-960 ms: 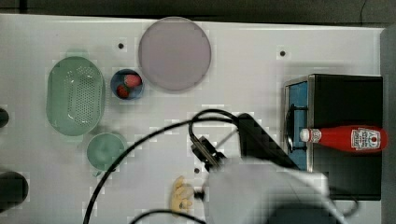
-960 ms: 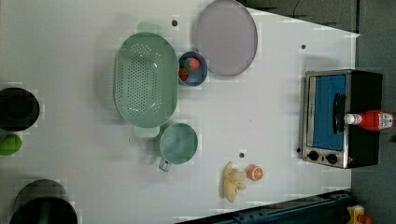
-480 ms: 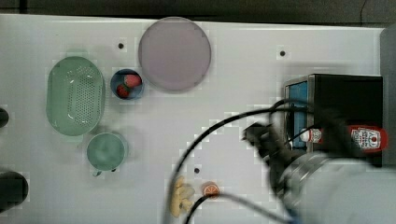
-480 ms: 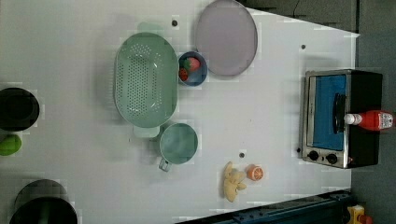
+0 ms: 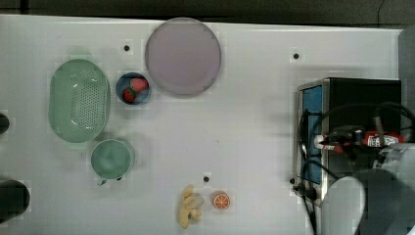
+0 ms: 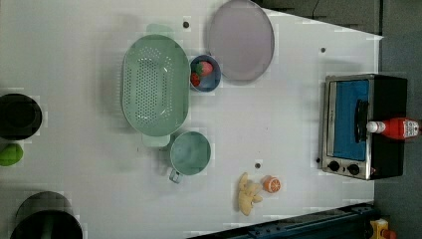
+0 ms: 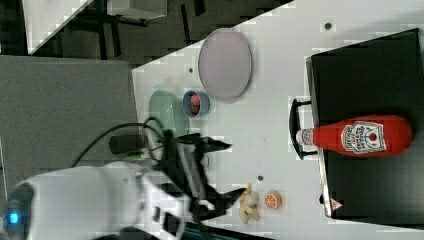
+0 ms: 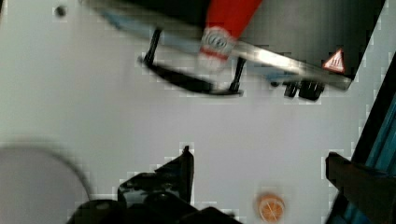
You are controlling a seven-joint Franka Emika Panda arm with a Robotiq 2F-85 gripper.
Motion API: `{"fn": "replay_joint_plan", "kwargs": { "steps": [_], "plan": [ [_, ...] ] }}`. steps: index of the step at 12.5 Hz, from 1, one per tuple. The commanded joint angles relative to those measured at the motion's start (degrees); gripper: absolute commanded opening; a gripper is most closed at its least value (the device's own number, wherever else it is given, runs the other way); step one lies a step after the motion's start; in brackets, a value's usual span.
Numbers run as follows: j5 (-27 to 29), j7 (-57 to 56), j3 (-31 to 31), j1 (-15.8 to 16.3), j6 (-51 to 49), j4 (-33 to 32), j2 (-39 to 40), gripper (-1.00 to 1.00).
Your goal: Pick Ketchup from oven and place it on table.
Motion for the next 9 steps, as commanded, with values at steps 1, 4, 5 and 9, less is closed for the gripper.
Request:
{"fn": "replay_joint_plan", "kwargs": {
  "steps": [1,4,5,9],
  "plan": [
    [1.21,1.74,-2.69,0.19,6.96,0.74,3.03,1.0],
    [1.26,1.74,-7.01,-0.13,15.18,1.16,9.76,1.0],
    [1.34,1.74,-8.34,-0.28,17.48,1.51,11.93,1.0],
    [6.15,1.74,-11.03,-1.05,21.72,2.27,19.15,1.0]
  ]
}}
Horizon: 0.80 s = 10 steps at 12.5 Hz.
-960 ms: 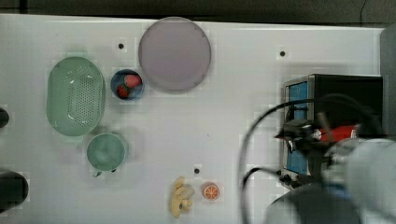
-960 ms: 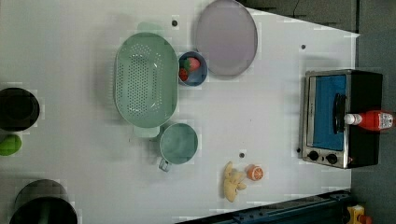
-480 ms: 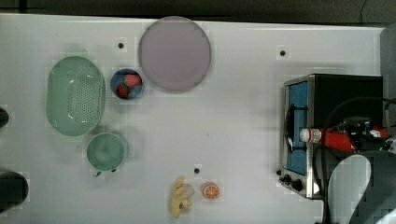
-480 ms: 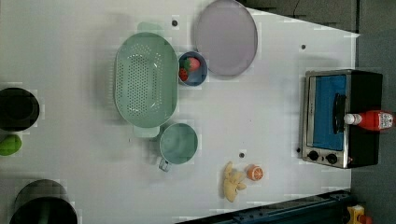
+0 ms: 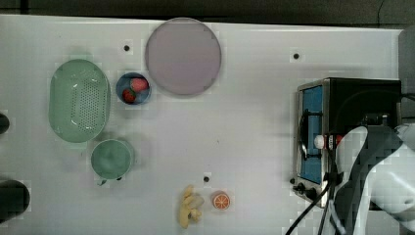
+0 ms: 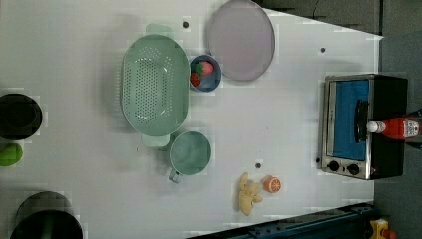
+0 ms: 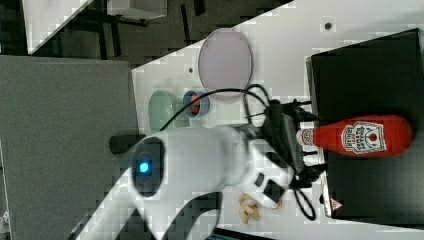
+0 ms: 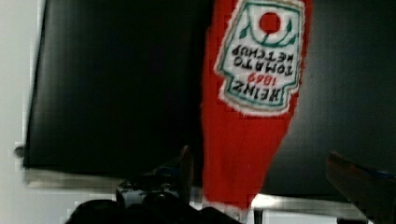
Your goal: Pick Ketchup from oven and place it on table.
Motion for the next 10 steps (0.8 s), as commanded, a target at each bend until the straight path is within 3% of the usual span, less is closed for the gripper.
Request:
{"fn": "replay_joint_plan", "kwargs": {
  "steps": [1,4,10],
  "plan": [
    [6.22,1.65,-1.96,-2.07,2.98,1.12,1.73,1.0],
    [8.11,1.65,-2.01,-2.74,8.1,1.17,5.14,1.0],
    [8.32,1.65,-1.94,-3.29,8.5,0.99,8.37,1.0]
  ]
}}
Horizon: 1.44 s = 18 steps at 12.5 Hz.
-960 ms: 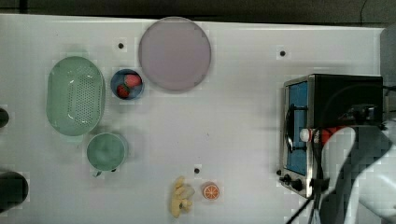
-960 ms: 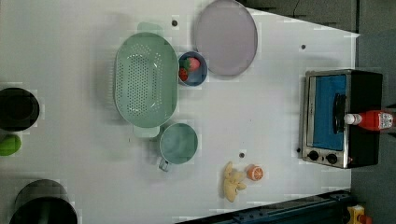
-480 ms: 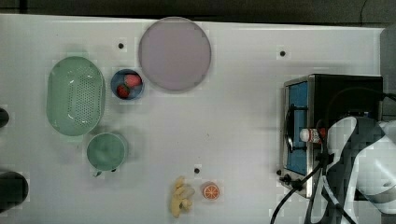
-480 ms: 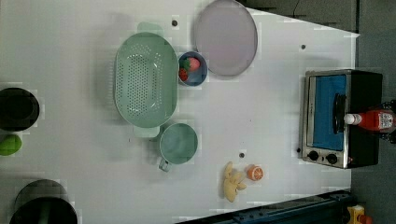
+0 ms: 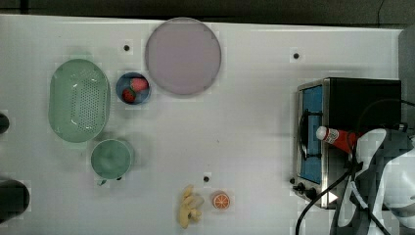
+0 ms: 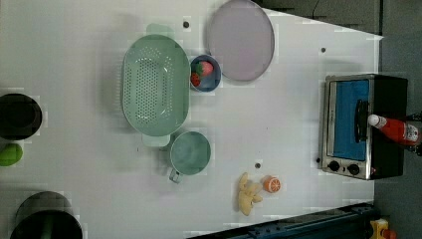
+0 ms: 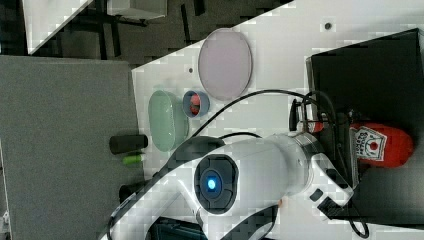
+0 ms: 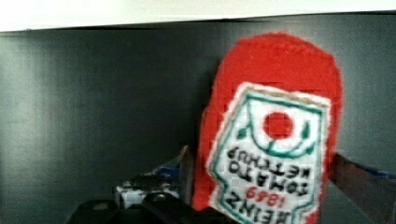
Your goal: Pick Ketchup from oven and place it on table.
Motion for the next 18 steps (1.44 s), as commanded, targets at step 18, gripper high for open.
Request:
{"fn": "replay_joint_plan", "kwargs": {
  "steps": [18],
  "plan": [
    [-4.07,-5.82,11.32,11.2,-32.55,21.09,-14.35,0.29]
  ]
}}
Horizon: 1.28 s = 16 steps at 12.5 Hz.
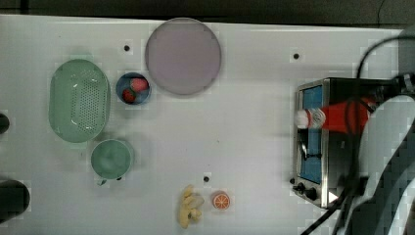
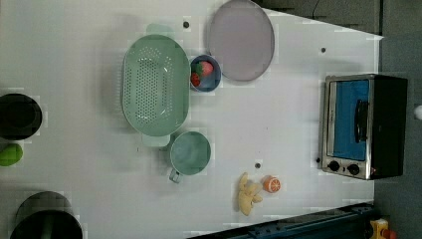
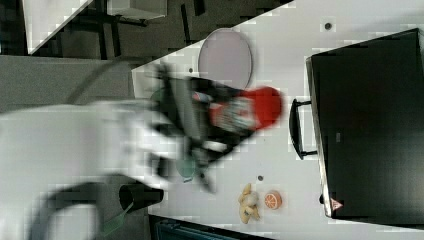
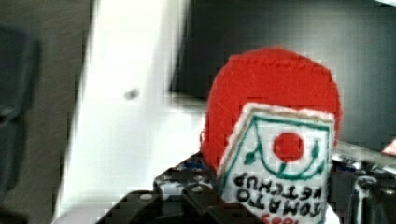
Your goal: Pick Ketchup from oven and place it on table.
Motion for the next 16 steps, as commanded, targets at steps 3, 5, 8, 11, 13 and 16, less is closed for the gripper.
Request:
{"fn": "replay_joint_plan", "kwargs": {
  "steps": [3,5,8,11,13,16],
  "plan": [
    [0.48,-1.84,11.81,6.73,-4.47,-0.61,-4.66,0.29],
    [-0.03,-1.19,17.0,7.27,-4.47,-1.81,-4.37,0.29],
    [-1.49,4.37,22.77,7.53,-4.24,-8.3,-3.94,0.29],
    [-2.39,12.59,25.2,7.67,0.71,-18.93,-3.84,0.29],
    [-2.39,13.37,25.12,7.65,9.54,-26.85,-3.14,0.29],
    [-2.39,13.38,24.6,7.55,23.26,-36.22,1.12,0.29]
  ]
}}
